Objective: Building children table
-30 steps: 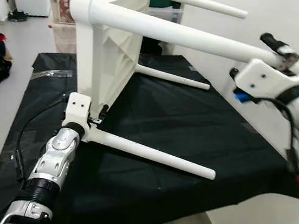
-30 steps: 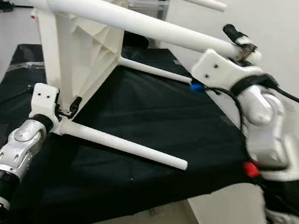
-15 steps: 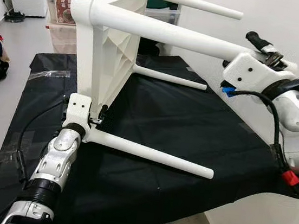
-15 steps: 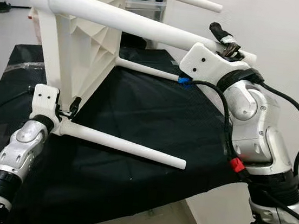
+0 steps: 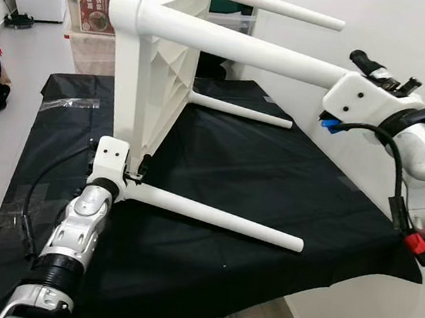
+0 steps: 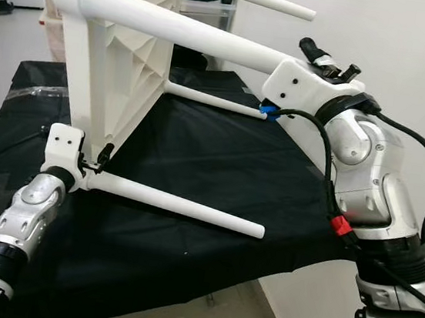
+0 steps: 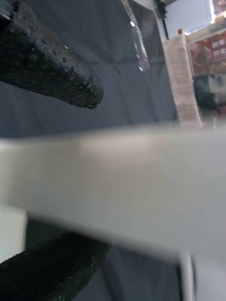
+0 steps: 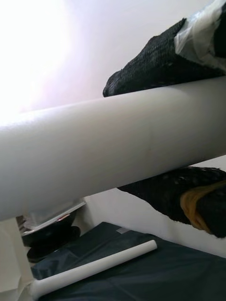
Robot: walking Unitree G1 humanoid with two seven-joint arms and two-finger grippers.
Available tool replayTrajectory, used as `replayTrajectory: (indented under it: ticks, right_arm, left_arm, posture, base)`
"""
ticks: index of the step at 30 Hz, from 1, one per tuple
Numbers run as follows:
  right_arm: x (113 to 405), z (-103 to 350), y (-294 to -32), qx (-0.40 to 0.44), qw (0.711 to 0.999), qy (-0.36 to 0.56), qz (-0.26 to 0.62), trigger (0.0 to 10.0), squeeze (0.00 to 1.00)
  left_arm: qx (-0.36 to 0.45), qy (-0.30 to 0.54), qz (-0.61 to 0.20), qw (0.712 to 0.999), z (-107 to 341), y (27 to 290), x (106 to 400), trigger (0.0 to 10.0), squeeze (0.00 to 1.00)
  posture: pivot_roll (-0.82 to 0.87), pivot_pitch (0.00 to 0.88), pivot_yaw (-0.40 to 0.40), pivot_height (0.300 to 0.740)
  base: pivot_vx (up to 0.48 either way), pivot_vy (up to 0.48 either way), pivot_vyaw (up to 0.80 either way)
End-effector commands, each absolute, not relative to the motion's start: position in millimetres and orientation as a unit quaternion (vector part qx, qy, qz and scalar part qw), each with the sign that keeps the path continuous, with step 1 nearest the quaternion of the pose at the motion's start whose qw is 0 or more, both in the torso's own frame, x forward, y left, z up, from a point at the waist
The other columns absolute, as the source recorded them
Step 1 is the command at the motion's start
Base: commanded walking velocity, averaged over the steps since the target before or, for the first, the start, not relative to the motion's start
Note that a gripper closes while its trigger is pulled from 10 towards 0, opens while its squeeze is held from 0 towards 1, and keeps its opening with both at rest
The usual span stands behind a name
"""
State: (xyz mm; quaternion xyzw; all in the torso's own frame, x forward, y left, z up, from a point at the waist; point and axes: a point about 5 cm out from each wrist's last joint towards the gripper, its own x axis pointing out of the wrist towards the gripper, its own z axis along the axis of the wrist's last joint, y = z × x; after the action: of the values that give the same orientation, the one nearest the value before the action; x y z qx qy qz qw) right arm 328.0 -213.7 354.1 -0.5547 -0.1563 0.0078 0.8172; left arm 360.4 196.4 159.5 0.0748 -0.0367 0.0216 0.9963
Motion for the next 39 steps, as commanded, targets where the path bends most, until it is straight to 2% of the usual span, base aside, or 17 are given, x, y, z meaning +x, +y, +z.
replayTrajectory:
  ticks: [1,2,4,8,12,18,21,23,25,26,27,28,29,31,33,39]
  right_arm:
    - [326.7,367.8,-238.8,-0.478,0.86,-0.169,-0.06,0.0,0.0]
    - [326.7,367.8,-238.8,-0.478,0.86,-0.169,-0.06,0.0,0.0]
    - [326.9,369.4,-253.5,-0.434,0.881,-0.167,-0.089,0.0,0.0]
    - [327.2,369.9,-259.7,-0.411,0.891,-0.166,-0.101,0.0,0.0]
    - [332.8,347.0,-285.2,-0.297,0.935,-0.131,-0.14,0.0,0.0]
    - [334.7,331.8,-290.6,-0.269,0.946,-0.111,-0.146,0.0,0.0]
    - [335.6,309.4,-299.1,-0.211,0.961,-0.081,-0.157,0.0,0.0]
    - [335.6,309.4,-299.1,-0.211,0.961,-0.081,-0.157,0.0,0.0]
    - [338.9,271.0,-295.4,-0.116,0.982,-0.028,-0.145,0.0,0.0]
    - [338.9,271.0,-295.4,-0.116,0.982,-0.028,-0.145,0.0,0.0]
    - [340.5,248.5,-288.8,-0.064,0.989,0.004,-0.134,0.0,0.0]
    - [340.5,248.5,-288.8,-0.064,0.989,0.004,-0.134,0.0,0.0]
    - [340.9,225.3,-281.3,-0.026,0.991,0.038,-0.128,0.0,0.0]
    - [340.9,225.3,-281.3,-0.026,0.991,0.038,-0.128,0.0,0.0]
    - [337.6,186.2,-265.5,0.014,0.988,0.088,-0.127,0.0,0.0]
    - [336.0,177.1,-252.0,0.015,0.988,0.098,-0.116,0.0,0.0]
  left_arm:
    - [0.089,-0.037,0.049,0.994,164.8,213.0,362.5,10.0,0.0]
    - [0.089,-0.037,0.049,0.994,164.8,213.0,362.5,10.0,0.0]
    - [0.107,-0.053,0.081,0.99,179.0,234.9,364.2,10.0,0.0]
    - [0.117,-0.063,0.091,0.987,186.9,242.9,364.6,10.0,0.0]
    - [0.174,-0.139,0.139,0.965,240.8,271.9,366.6,10.0,0.0]
    - [0.195,-0.169,0.153,0.954,262.0,279.6,365.9,10.0,0.0]
    - [0.221,-0.224,0.169,0.934,300.6,286.7,363.3,10.0,0.0]
    - [0.221,-0.224,0.169,0.934,300.6,286.7,363.3,10.0,0.0]
    - [0.239,-0.289,0.175,0.911,345.4,286.5,358.1,10.0,0.0]
    - [0.239,-0.289,0.175,0.911,345.4,286.5,358.1,10.0,0.0]
    - [0.245,-0.314,0.174,0.901,361.2,283.7,355.4,10.0,0.0]
    - [0.245,-0.314,0.174,0.901,361.2,283.7,355.4,10.0,0.0]
    - [0.247,-0.332,0.17,0.894,372.4,280.4,353.5,10.0,0.0]
    - [0.247,-0.332,0.17,0.894,372.4,280.4,353.5,10.0,0.0]
    - [0.257,-0.356,0.162,0.884,387.0,274.9,352.1,10.0,0.0]
    - [0.258,-0.369,0.141,0.882,394.3,268.4,352.3,10.0,0.0]
  posture:
    - [0.02,0.0,-0.081,0.74]
    - [0.02,0.0,-0.081,0.74]
    - [0.02,0.0,-0.075,0.74]
    - [0.03,0.0,-0.074,0.74]
    - [0.05,0.0,-0.067,0.74]
    - [0.06,0.0,-0.064,0.74]
    - [0.06,0.0,-0.053,0.74]
    - [0.06,0.0,-0.053,0.74]
    - [0.07,0.0,-0.049,0.74]
    - [0.07,0.0,-0.049,0.74]
    - [0.07,0.0,-0.049,0.74]
    - [0.07,0.0,-0.049,0.74]
    - [0.08,0.0,-0.05,0.74]
    - [0.08,0.0,-0.05,0.74]
    - [0.09,0.0,-0.046,0.74]
    - [0.08,0.0,-0.044,0.74]
  base:
    - [0.0,0.0,0.0]
    - [0.0,0.0,0.0]
    - [0.0,0.0,0.0]
    - [0.0,0.0,0.0]
    - [0.0,0.0,0.0]
    - [0.0,0.0,0.0]
    - [0.0,0.0,0.0]
    - [0.0,0.0,0.0]
    - [0.0,0.0,0.0]
    - [0.0,0.0,0.0]
    - [0.0,0.0,0.0]
    - [0.0,0.0,0.0]
    - [0.0,0.0,0.0]
    - [0.0,0.0,0.0]
    - [0.0,0.0,0.0]
    - [0.0,0.0,0.0]
